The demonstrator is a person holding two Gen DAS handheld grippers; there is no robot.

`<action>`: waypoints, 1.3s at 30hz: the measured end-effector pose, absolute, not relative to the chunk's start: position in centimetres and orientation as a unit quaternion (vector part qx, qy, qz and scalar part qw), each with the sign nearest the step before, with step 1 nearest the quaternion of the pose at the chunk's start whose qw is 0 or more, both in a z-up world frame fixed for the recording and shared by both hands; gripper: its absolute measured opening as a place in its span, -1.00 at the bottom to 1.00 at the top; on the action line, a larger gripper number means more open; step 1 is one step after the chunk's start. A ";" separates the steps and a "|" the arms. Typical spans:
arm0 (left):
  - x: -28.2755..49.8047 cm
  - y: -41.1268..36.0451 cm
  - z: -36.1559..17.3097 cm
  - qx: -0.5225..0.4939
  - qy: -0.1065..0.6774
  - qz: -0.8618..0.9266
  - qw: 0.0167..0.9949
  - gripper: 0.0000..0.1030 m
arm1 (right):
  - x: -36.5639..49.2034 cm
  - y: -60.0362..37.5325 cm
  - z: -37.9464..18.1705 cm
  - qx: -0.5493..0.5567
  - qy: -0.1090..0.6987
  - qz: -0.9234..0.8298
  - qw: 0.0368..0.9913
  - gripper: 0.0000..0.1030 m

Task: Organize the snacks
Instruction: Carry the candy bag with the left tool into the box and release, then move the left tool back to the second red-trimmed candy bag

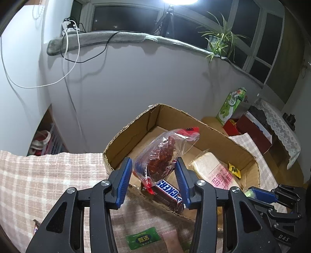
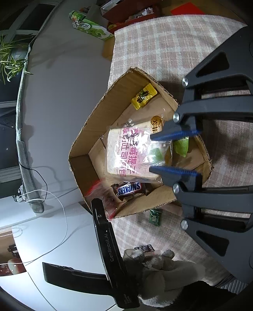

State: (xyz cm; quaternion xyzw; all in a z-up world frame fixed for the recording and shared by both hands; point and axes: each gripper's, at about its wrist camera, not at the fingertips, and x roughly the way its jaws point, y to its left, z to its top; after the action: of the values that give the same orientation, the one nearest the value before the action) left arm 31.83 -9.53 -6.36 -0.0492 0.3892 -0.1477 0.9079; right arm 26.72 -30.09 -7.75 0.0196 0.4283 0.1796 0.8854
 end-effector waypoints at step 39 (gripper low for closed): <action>22.8 -2.1 -1.3 -0.089 0.338 -0.125 0.929 0.15 | 20.5 -26.0 -3.9 0.007 0.388 0.210 0.897 0.20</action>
State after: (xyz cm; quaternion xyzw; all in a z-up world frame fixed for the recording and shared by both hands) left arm 22.80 -2.10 -1.28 -0.0889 0.3380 -0.1247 0.9286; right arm 20.46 -26.04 -3.89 0.0066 0.3879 0.2098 0.8975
